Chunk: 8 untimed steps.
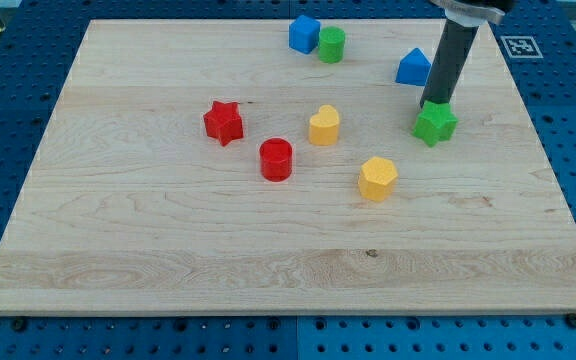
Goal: Slightly move the green star diagonally to the yellow hexagon
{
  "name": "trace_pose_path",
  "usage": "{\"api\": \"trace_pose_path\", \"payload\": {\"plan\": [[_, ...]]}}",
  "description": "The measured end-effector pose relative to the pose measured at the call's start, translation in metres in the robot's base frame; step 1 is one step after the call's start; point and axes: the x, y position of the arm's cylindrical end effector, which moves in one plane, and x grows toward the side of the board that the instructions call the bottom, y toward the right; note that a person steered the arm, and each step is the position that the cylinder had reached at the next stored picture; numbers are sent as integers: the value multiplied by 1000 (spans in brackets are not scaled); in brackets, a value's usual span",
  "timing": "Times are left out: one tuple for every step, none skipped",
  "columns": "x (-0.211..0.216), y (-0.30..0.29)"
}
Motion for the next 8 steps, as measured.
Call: {"api": "trace_pose_path", "payload": {"plan": [[6,0],[2,32],[13,74],[31,65],[38,53],[42,40],[51,20],[58,6]]}}
